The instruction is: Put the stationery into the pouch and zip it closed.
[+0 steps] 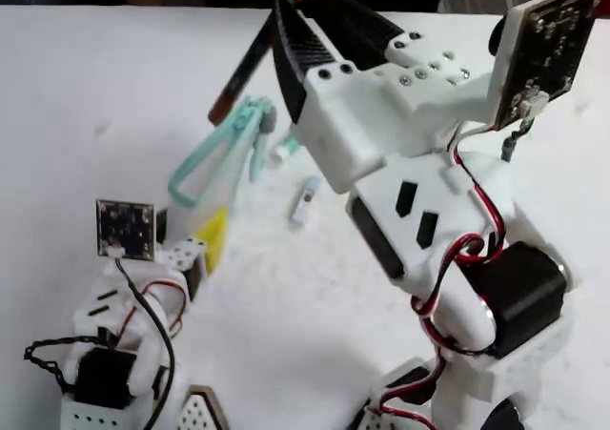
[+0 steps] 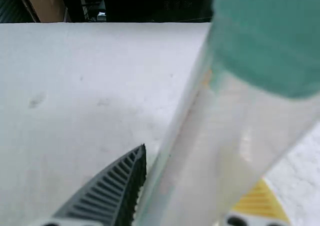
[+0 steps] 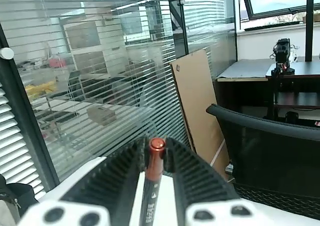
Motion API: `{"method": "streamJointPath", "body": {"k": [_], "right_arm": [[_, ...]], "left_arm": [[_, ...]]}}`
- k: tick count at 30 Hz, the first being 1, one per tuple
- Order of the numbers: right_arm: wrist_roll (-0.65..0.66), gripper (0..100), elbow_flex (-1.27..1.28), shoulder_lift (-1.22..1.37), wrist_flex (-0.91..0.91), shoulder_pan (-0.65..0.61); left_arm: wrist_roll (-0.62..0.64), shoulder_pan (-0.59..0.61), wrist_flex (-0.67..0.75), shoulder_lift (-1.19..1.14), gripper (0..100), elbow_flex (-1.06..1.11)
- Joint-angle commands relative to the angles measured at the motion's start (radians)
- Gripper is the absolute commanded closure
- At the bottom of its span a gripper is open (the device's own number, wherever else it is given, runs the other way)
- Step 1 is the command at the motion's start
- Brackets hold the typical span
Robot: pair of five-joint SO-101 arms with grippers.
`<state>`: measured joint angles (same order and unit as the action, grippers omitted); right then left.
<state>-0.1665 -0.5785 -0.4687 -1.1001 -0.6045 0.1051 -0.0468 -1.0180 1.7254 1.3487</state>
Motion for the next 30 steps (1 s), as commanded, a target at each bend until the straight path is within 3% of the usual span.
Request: {"method": "streamJointPath", "body": {"k": [1,10,16,24,26,30], "right_arm": [[0.008,98.3,0.000,0.002,0.016,-0.012],[0.009,98.3,0.002,0.002,-0.039,-0.105],[0.009,98.3,0.009,0.005,-0.171,-0.105],[0.009,97.9,0.107,0.084,-0.162,-0.110],[0.009,93.0,0.107,0.088,-0.170,-0.108],[0.009,70.6,0.109,0.070,-0.196,-0.110]], "left_arm": [[0.012,-0.002,0.008,-0.008,76,-0.006],[0.012,-0.002,0.006,-0.008,76,-0.006],[0.012,-0.002,0.006,-0.008,76,-0.006],[0.012,-0.002,0.006,-0.008,76,-0.006],[0.012,-0.002,0.006,-0.008,76,-0.006],[0.012,-0.002,0.006,-0.008,76,-0.006]]}}
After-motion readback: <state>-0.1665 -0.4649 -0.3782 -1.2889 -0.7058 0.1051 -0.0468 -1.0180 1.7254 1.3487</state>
